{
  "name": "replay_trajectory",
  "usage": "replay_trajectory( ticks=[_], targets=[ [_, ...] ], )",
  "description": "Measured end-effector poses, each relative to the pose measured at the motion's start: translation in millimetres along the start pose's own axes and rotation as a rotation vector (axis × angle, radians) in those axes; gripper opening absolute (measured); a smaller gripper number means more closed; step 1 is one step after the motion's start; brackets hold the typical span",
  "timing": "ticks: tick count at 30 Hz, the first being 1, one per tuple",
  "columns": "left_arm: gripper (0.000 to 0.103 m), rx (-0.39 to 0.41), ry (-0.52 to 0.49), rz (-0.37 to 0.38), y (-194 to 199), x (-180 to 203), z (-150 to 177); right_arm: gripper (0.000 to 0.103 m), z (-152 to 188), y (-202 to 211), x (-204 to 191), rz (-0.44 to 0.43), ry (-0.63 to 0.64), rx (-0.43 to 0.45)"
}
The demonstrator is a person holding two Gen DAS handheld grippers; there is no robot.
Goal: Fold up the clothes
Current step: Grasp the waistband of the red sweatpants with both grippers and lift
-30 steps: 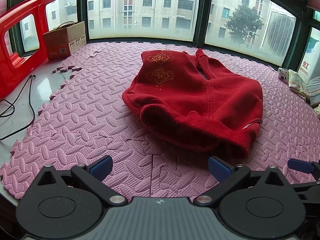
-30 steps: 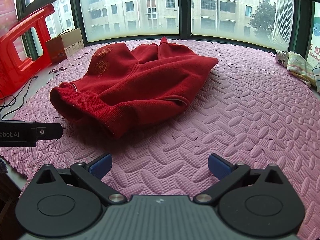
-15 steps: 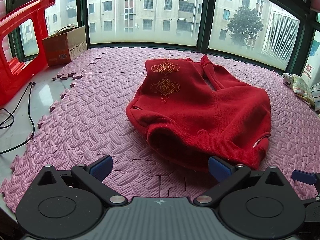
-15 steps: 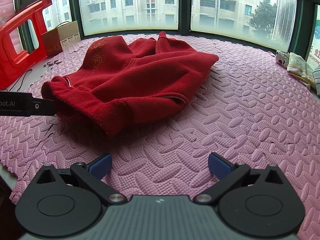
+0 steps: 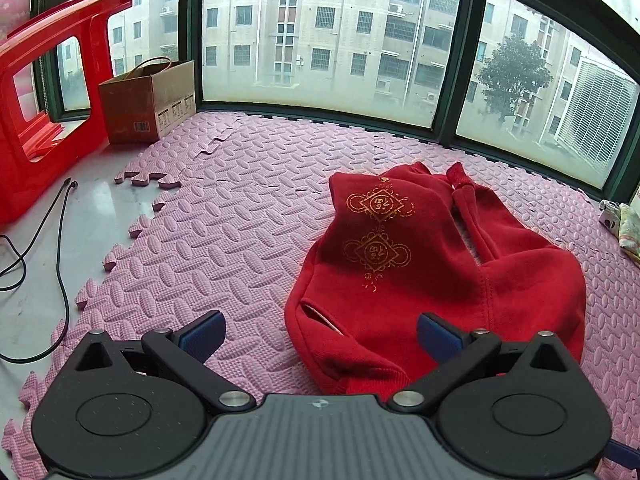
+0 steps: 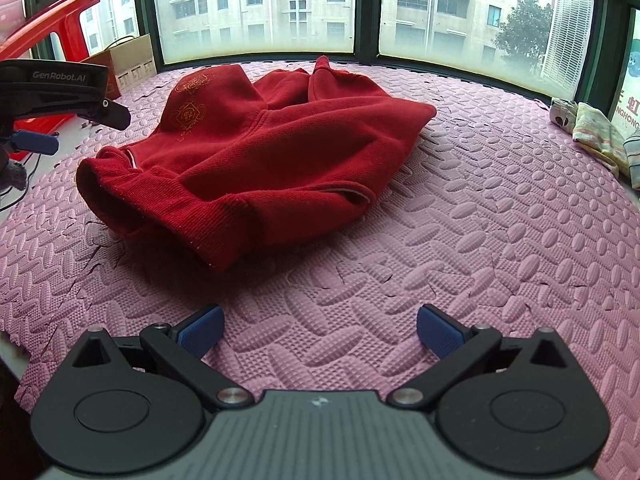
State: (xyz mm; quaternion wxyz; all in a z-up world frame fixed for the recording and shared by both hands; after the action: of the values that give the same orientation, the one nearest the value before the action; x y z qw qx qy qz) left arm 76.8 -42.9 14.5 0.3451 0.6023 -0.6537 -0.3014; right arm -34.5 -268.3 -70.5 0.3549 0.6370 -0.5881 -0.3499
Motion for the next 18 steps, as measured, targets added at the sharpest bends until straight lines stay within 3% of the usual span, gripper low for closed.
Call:
replay_trajectory(
  ticks=[3, 5, 7, 9, 12, 13, 15, 16, 18],
  targets=[
    [0.102, -0.037, 0.015, 0.001, -16.8, -5.9, -5.7, 0.103, -7.3, 2.2, 8.5, -0.069, -0.030, -0.004],
    [0.093, -0.066, 0.032, 0.004, -27.1, -10.8, -7.0, 0.102, -15.8, 3.3, 16.1, -0.106, -0.063, 0.002],
    [0.083, -0.096, 0.049, 0.019, -36.0, -15.7, -7.1, 0.093, -26.8, 1.7, 23.5, -0.141, -0.090, 0.006],
    [0.079, -0.119, 0.063, 0.042, -42.6, -20.0, -6.1, 0.091, -38.3, -1.0, 30.8, -0.183, -0.119, 0.005],
    [0.065, -0.145, 0.074, 0.080, -48.0, -23.1, -4.7, 0.082, -50.4, -7.7, 36.1, -0.235, -0.159, -0.006],
    [0.057, -0.152, 0.077, 0.099, -49.5, -23.8, -4.5, 0.078, -52.7, -10.1, 36.5, -0.252, -0.168, -0.012],
    [0.052, -0.163, 0.071, 0.130, -50.6, -23.4, -4.6, 0.075, -57.2, -14.7, 37.3, -0.287, -0.187, -0.025],
    [0.039, -0.166, 0.062, 0.142, -50.2, -22.4, -4.8, 0.073, -57.9, -15.3, 37.2, -0.303, -0.194, -0.024],
    [0.032, -0.173, 0.056, 0.164, -49.3, -21.3, -4.8, 0.067, -58.1, -16.3, 38.0, -0.332, -0.212, -0.026]
  ],
)
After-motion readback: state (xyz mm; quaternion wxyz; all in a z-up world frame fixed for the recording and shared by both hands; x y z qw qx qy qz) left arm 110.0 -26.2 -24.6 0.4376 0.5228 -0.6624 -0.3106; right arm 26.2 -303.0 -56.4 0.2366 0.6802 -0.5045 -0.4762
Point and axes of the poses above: each gripper's, at about its wrist camera, not at the fingertips, and y roughly against the way its jaws point, x to its right, z to its underside, the point moved 2 cm from there along -y, roughly the way its jaws point, and after that the axes turned 11 degrees about -x, right-handed, at the moved point
